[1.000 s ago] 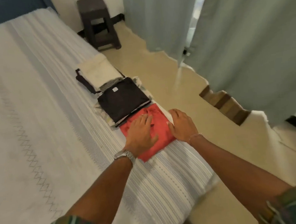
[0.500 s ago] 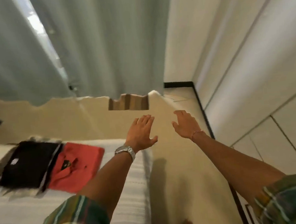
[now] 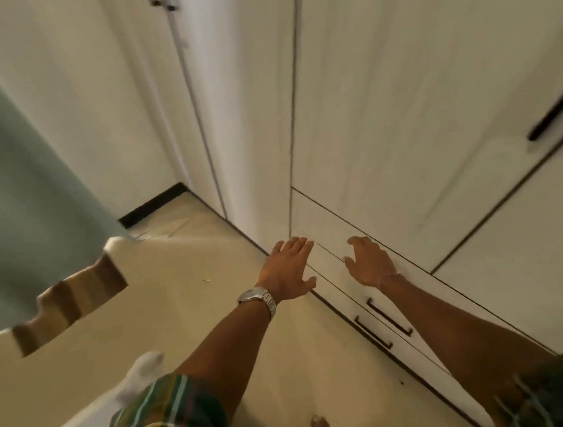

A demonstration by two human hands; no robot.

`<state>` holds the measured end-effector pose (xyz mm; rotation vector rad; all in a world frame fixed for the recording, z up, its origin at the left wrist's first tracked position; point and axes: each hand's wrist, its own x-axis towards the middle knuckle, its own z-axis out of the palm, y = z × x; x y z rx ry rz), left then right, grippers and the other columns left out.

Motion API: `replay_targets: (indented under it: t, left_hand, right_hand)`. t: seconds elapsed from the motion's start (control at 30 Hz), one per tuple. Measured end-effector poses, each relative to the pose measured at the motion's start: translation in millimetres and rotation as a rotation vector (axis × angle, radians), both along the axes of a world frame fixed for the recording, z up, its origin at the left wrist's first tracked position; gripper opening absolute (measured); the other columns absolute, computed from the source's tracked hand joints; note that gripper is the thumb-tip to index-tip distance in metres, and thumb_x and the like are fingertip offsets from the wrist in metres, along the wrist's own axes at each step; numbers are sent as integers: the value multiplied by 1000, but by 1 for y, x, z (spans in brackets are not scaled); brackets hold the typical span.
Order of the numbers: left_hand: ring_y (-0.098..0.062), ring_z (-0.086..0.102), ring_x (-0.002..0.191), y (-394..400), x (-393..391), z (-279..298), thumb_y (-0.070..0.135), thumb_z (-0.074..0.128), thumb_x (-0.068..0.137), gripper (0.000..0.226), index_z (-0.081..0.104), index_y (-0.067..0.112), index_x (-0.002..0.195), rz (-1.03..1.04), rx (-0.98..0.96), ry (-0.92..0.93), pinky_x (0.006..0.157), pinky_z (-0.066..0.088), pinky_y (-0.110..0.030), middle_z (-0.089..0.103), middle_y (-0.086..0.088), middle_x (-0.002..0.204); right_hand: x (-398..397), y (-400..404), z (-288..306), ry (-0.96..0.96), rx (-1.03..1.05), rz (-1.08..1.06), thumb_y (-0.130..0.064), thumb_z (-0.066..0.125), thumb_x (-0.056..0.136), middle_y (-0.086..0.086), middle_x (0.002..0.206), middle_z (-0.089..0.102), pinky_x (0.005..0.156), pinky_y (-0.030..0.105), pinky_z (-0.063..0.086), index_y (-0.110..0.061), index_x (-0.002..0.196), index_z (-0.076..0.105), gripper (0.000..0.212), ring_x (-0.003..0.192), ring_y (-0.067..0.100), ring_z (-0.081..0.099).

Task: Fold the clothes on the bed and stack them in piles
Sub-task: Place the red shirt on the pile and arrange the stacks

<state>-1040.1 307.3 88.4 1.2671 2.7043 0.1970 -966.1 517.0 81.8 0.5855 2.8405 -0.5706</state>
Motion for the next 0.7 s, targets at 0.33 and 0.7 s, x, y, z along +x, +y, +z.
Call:
replay_targets:
  t: [0.33, 0.7]
  left_hand:
    - [-29, 22, 152, 191, 56, -59, 37, 62, 95, 82, 17, 14, 160, -340, -256, -180, 120, 26, -50, 20, -10, 166]
    - [-31, 58, 124, 294, 76, -172, 16, 52, 100, 48, 42, 9, 147, -605, -274, 30, 102, 49, -43, 54, -11, 144]
  right_hand:
    - [123, 139, -58, -169, -151, -347, -26, 57, 102, 20, 157, 37, 118, 38, 32, -2, 154, 31, 64, 146, 32, 36]
    - [134, 175, -159, -260, -80, -271, -26, 58, 103, 15, 144, 57, 110, 37, 40, -6, 147, 46, 51, 132, 33, 52]
